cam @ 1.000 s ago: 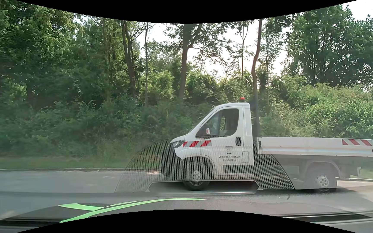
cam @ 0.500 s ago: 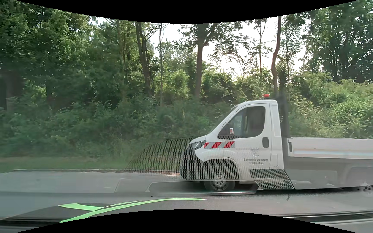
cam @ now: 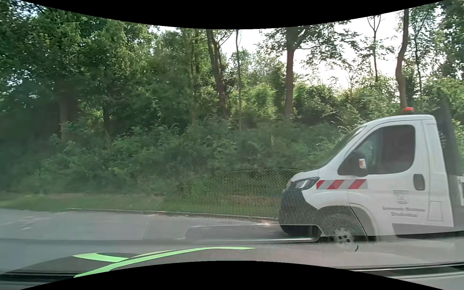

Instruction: Follow the waypoints while adhering to traffic rules and regulations

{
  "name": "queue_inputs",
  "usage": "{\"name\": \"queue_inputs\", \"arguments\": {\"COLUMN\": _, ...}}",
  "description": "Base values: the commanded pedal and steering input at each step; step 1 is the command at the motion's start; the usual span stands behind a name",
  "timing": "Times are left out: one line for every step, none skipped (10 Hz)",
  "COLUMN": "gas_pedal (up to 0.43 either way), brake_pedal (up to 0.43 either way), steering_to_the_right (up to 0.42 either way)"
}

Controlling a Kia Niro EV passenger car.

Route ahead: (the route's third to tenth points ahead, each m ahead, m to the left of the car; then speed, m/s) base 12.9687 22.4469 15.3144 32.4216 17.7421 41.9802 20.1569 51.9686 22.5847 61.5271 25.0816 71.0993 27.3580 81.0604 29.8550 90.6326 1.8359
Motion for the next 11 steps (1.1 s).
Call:
{"name": "queue_inputs", "arguments": {"gas_pedal": 0.177, "brake_pedal": 0.000, "steering_to_the_right": -0.835}}
{"name": "queue_inputs", "arguments": {"gas_pedal": 0.177, "brake_pedal": 0.000, "steering_to_the_right": -0.832}}
{"name": "queue_inputs", "arguments": {"gas_pedal": 0.177, "brake_pedal": 0.000, "steering_to_the_right": -0.824}}
{"name": "queue_inputs", "arguments": {"gas_pedal": 0.177, "brake_pedal": 0.000, "steering_to_the_right": -0.815}}
{"name": "queue_inputs", "arguments": {"gas_pedal": 0.177, "brake_pedal": 0.000, "steering_to_the_right": -0.800}}
{"name": "queue_inputs", "arguments": {"gas_pedal": 0.177, "brake_pedal": 0.000, "steering_to_the_right": -0.781}}
{"name": "queue_inputs", "arguments": {"gas_pedal": 0.177, "brake_pedal": 0.000, "steering_to_the_right": -0.761}}
{"name": "queue_inputs", "arguments": {"gas_pedal": 0.177, "brake_pedal": 0.000, "steering_to_the_right": -0.724}}
{"name": "queue_inputs", "arguments": {"gas_pedal": 0.177, "brake_pedal": 0.000, "steering_to_the_right": -0.687}}
{"name": "queue_inputs", "arguments": {"gas_pedal": 0.177, "brake_pedal": 0.000, "steering_to_the_right": -0.641}}
{"name": "queue_inputs", "arguments": {"gas_pedal": 0.177, "brake_pedal": 0.000, "steering_to_the_right": -0.603}}
